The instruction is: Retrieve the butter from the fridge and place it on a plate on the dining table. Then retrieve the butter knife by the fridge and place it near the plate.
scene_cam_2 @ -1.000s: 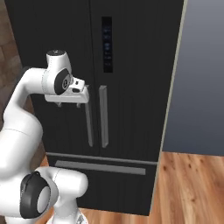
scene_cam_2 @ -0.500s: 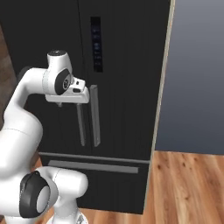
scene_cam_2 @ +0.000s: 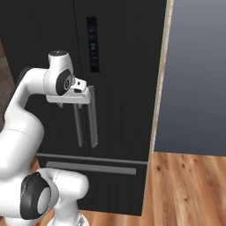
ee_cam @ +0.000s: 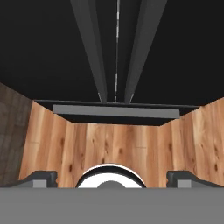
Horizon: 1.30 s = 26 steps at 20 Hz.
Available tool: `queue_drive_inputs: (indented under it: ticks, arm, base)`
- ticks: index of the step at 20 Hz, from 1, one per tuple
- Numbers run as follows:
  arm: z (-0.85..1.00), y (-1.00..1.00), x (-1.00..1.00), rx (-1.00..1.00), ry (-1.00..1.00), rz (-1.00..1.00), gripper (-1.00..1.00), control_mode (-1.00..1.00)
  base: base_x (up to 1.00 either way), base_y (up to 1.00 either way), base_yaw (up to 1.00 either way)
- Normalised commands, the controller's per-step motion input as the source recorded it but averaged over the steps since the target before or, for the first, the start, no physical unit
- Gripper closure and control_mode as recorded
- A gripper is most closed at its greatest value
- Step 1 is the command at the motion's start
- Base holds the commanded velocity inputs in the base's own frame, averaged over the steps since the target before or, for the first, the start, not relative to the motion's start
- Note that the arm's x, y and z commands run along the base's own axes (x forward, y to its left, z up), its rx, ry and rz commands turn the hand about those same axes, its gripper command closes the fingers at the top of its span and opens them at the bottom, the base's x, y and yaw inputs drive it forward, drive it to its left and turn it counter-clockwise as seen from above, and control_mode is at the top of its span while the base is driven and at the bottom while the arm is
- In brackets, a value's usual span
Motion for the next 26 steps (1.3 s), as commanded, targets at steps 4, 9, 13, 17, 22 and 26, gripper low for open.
queue_drive_inputs:
  ticks: [4, 9, 13, 17, 22, 26]
  arm:
    - [0.00, 0.00, 0.00, 0.00, 0.00, 0.00, -1.00, 1.00]
    - [0.00, 0.00, 0.00, 0.00, 0.00, 0.00, -1.00, 1.00]
    - [0.00, 0.00, 0.00, 0.00, 0.00, 0.00, -1.00, 1.00]
    - [0.00, 0.00, -0.01, 0.00, 0.00, 0.00, -1.00, -1.00]
    - [-0.15, -0.11, -0.01, 0.01, -0.03, 0.00, -1.00, -1.00]
    - [-0.49, -0.07, 0.00, 0.00, -0.21, -0.01, -1.00, -1.00]
  base:
    - [-0.01, 0.00, 0.00]
    - [-0.01, 0.00, 0.00]
    - [0.00, 0.00, 0.00]
    - [0.00, 0.00, 0.00]
    - [0.00, 0.00, 0.00]
    - [0.00, 0.00, 0.00]
